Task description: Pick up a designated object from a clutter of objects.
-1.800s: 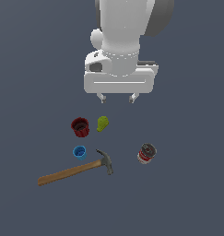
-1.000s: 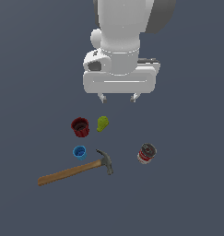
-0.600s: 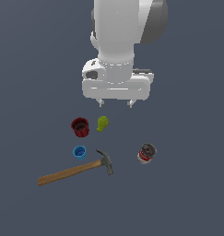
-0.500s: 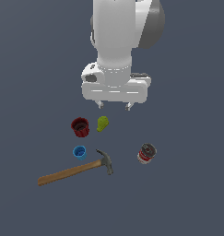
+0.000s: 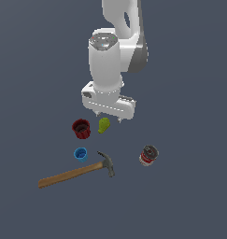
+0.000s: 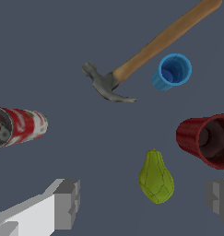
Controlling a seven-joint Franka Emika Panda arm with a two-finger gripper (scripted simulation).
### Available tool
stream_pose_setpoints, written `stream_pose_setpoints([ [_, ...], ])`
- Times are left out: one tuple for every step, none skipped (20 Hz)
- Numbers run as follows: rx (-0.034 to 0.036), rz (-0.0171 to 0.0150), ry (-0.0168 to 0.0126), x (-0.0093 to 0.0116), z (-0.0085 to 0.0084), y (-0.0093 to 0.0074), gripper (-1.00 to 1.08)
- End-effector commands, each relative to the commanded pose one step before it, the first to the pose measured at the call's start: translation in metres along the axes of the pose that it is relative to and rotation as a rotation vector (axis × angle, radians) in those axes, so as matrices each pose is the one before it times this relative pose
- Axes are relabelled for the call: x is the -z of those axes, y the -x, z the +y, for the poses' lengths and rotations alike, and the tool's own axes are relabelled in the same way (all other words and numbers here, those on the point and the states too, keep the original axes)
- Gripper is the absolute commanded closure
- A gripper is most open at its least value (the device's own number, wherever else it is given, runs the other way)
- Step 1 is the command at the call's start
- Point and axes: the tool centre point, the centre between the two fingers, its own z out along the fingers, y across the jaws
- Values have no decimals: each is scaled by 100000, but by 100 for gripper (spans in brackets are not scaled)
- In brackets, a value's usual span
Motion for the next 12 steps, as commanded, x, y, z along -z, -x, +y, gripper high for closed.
stream_pose_setpoints([
  [-7564, -225, 325, -2314, 1242, 887, -92],
  [-2984, -92, 149, -890, 525, 357, -92],
  [-2982, -86, 158, -873, 539, 364, -92],
  [-2952, -78, 165, -847, 549, 367, -92],
  [-2811, -68, 165, -791, 537, 354, -92],
  [-2658, -59, 163, -733, 521, 339, -92],
  [-2505, -50, 159, -678, 503, 322, -92],
  [-2354, -42, 155, -625, 483, 304, -92],
  [-2200, -35, 149, -574, 461, 286, -92],
  [-2048, -28, 143, -525, 437, 267, -92],
  [-1895, -22, 135, -477, 412, 247, -92],
  [-1744, -18, 127, -432, 385, 227, -92],
])
